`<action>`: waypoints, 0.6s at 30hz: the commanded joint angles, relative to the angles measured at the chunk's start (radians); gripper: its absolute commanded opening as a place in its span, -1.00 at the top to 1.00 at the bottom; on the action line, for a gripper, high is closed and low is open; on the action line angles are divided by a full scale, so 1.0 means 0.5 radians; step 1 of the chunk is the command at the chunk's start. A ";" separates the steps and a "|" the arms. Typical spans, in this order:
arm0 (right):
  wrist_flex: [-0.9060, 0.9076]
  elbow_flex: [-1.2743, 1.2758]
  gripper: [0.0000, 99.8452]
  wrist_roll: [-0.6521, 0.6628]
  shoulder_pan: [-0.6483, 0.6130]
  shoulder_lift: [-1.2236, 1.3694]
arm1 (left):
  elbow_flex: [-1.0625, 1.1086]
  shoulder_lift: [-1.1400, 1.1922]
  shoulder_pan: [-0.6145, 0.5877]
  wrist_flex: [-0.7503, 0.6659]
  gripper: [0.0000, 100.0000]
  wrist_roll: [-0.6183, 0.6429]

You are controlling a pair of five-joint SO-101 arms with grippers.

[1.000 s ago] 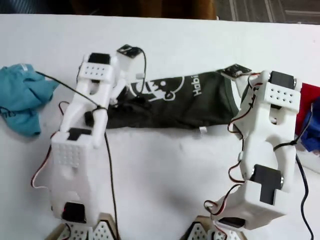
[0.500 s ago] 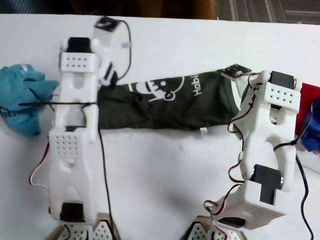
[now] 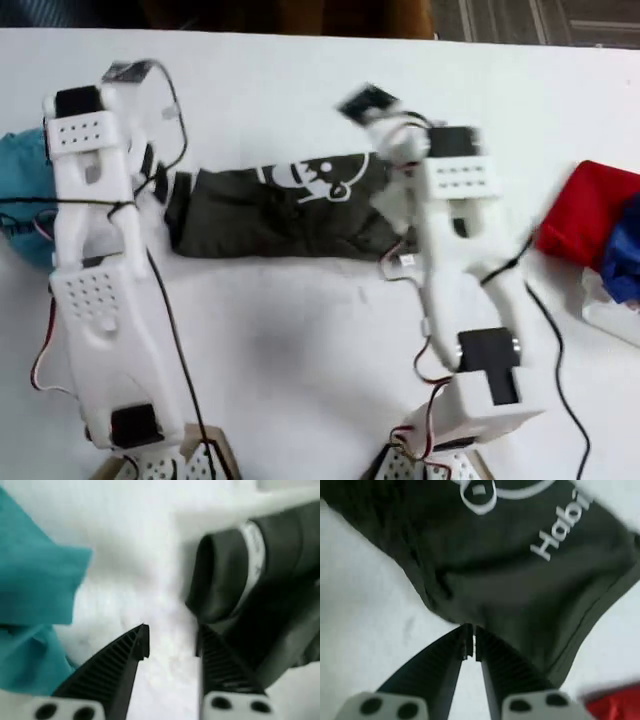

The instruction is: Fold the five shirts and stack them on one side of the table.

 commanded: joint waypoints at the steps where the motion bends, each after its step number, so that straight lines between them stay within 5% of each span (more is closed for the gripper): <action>1: -0.241 -0.098 0.96 -0.049 -0.262 0.041 | 0.281 -0.270 -0.034 0.034 0.97 0.009; 18: -0.222 -1.270 0.96 -0.381 -0.434 1.324 | 0.532 -0.350 -0.279 0.021 0.95 0.009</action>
